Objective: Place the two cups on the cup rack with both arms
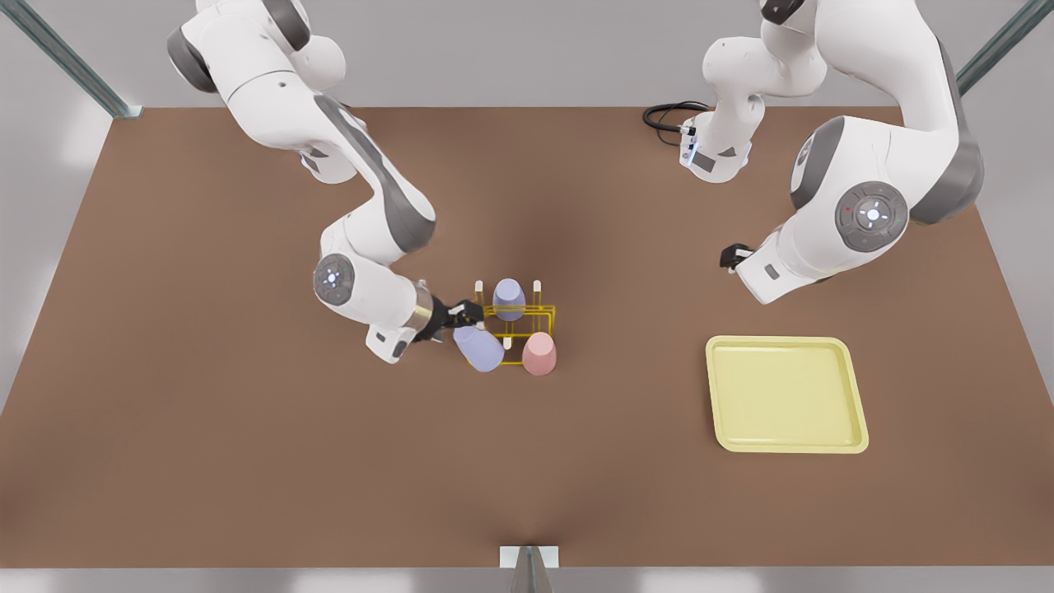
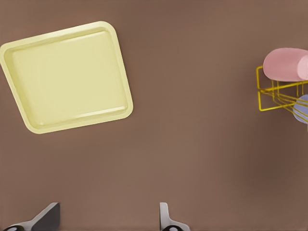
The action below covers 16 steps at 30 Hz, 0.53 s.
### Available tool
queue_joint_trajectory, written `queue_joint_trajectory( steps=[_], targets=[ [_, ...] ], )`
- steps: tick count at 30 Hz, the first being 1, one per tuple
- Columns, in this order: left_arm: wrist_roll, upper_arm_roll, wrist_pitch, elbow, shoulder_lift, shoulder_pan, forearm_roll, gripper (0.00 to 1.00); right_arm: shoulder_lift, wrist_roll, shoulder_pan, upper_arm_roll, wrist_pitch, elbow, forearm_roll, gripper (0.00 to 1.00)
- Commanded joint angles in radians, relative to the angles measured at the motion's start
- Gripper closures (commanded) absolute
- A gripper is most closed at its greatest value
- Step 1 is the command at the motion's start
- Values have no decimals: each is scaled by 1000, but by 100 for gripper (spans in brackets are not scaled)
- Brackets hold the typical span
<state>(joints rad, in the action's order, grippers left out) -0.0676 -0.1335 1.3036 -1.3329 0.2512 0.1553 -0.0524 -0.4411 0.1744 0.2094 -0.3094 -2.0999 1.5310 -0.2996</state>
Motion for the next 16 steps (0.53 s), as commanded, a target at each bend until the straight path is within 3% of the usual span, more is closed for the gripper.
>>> queue_joint_trajectory(
  steps=[1, 3, 5, 7, 11, 16],
  targets=[
    [54, -1, -1, 1, -1, 0, -3, 0, 15, 31, -16, 39, 346, -129, 210, 0],
    [54, 0, 0, 1, -1, 1, -3, 0, 18, 11, -16, 162, 590, -249, 488, 0],
    [57, 0, 2, 3, -1, 3, -4, 0, 42, -206, -54, 251, 592, -258, 519, 0],
    [94, 0, 0, 4, 0, 1, -4, 0, 129, -352, -130, 262, 593, -240, 525, 0],
    [95, -2, 3, 7, 2, 1, -7, 0, 361, -366, -174, 276, 592, -3, 490, 0],
    [147, 0, 6, 7, 3, 3, -24, 0, 392, -365, -186, 276, 600, 17, 465, 0]
  ],
)
